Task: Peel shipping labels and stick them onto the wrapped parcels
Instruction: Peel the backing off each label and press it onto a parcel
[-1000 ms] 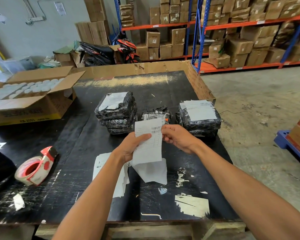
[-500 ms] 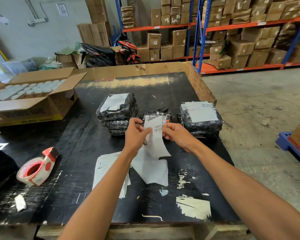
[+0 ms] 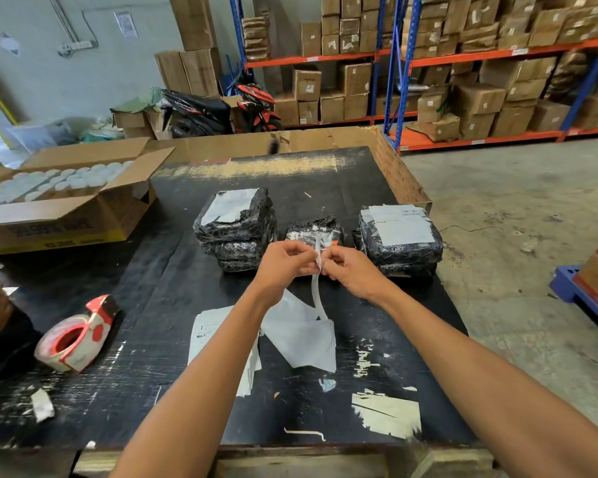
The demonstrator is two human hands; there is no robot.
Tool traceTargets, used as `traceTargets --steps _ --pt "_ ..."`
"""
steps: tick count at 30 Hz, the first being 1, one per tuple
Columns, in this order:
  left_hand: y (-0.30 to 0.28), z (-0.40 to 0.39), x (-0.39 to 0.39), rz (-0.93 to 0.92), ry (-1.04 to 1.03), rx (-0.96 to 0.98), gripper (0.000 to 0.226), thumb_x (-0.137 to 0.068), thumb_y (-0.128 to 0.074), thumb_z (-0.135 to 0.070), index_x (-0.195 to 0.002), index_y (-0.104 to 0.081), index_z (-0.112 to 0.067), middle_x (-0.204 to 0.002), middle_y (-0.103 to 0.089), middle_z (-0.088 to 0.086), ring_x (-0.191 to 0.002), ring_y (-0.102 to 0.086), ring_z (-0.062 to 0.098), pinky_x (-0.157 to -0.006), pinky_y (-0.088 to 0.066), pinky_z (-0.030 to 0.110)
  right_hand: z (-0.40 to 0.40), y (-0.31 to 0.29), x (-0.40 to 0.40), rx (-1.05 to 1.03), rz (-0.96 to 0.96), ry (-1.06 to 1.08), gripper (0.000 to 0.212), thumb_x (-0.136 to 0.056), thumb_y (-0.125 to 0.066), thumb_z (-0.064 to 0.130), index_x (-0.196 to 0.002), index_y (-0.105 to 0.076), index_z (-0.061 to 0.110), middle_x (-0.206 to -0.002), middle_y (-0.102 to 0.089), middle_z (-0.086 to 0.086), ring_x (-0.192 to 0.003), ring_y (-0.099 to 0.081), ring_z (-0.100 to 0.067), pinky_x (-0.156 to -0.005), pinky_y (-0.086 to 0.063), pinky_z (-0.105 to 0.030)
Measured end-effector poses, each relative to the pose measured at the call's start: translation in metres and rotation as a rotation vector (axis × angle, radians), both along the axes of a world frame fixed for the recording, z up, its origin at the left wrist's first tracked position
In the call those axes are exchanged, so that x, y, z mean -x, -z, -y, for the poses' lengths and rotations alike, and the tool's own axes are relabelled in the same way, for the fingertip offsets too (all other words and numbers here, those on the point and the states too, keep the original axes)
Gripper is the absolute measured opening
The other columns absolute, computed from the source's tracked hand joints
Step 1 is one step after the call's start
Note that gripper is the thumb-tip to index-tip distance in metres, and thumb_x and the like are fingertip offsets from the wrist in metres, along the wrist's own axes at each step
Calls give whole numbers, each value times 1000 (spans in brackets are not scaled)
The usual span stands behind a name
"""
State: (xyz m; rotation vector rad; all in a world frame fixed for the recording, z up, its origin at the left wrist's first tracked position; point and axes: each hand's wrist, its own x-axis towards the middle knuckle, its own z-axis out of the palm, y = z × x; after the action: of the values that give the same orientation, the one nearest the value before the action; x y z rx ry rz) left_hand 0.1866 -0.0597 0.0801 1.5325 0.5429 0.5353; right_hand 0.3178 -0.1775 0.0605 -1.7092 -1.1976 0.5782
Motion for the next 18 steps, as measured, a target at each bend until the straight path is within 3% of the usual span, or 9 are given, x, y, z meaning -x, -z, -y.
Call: traceTargets --steps 4,11,18 --pt "0 3 1 6 -34 98 19 -87 -66 5 -72 -75 -4 -74 -74 14 -71 -75 25 -74 -62 33 1 1 0 9 -9 32 15 -93 -57 18 -79 -61 22 -75 -66 4 -69 -57 -11 -77 -50 -36" --pt "6 3 1 58 -52 79 6 -88 -70 3 -84 -74 3 -73 -74 11 -69 -73 20 -74 -62 32 2 5 1 -96 -86 159 15 -96 -63 33 -90 -68 21 -75 -70 8 -65 -65 -5 -68 -47 -18" --pt "9 6 2 37 2 -36 5 -88 -73 1 -89 -74 5 -83 -75 14 -81 -75 25 -77 -61 32 -1 -1 1 -204 -166 185 19 -92 -71 43 -97 -69 25 -95 -74 2 -72 -69 -11 -75 -55 -27"
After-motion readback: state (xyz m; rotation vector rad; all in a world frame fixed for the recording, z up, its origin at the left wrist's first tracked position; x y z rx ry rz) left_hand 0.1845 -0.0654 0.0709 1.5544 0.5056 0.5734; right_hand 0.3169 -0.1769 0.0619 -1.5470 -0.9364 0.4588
